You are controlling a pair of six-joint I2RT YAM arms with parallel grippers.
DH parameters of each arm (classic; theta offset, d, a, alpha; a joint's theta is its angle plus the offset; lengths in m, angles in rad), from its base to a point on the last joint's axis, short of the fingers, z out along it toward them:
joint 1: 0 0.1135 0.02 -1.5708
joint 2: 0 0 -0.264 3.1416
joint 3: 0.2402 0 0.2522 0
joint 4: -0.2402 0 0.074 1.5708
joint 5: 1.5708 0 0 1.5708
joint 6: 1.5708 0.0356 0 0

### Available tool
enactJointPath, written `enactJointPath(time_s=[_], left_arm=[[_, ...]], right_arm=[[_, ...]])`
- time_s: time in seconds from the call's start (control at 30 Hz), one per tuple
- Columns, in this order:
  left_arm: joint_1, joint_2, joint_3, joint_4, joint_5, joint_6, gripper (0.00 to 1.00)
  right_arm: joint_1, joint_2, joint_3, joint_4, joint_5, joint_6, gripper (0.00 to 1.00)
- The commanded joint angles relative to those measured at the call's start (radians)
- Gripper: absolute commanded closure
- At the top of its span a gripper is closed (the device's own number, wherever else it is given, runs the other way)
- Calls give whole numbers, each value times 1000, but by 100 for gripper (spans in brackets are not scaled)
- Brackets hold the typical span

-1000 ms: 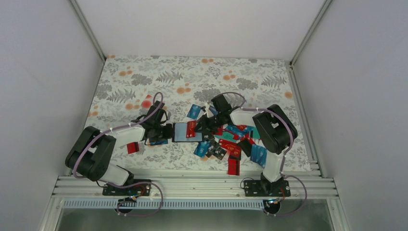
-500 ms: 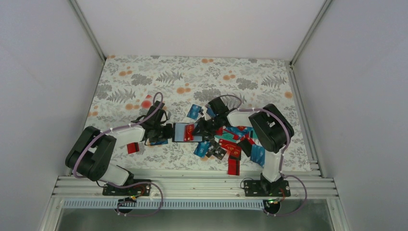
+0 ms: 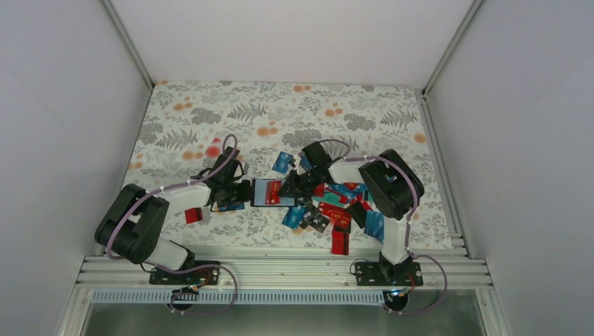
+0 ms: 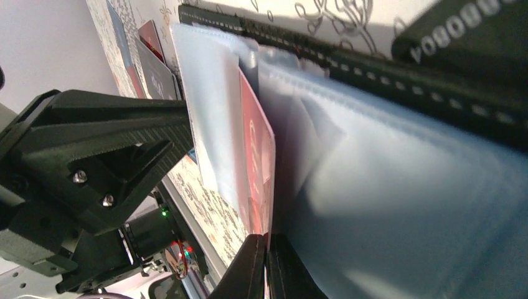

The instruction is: Put the credit cards into the card holder

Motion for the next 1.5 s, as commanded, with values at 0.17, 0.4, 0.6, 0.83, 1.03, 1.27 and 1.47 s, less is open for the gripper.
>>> enactJointPath(time_s=[0.17, 0.4, 0.6, 0.83, 1.03, 1.27, 1.47], left_arm=[[1, 6, -43, -49, -5, -8, 87], [2, 5, -50, -46, -2, -11, 87], [1, 4, -53, -42, -2, -12, 87], [0, -8, -53, -52, -7, -13, 87], [1, -38, -48, -78, -18, -13, 87], [2, -71, -32, -119, -38, -11, 87], [0, -92, -10, -157, -60, -12, 87]], right_arm=[[27, 130, 129, -86, -51, -116, 96], [53, 163, 168, -92, -58, -116, 96], [87, 175, 173, -78, -72, -93, 96], [97, 158, 184, -132, -36, -102, 96], [95, 116, 222, -256, 29, -155, 89], [81, 54, 238, -347, 87, -205, 71], [72, 0, 250, -394, 100, -240, 46]])
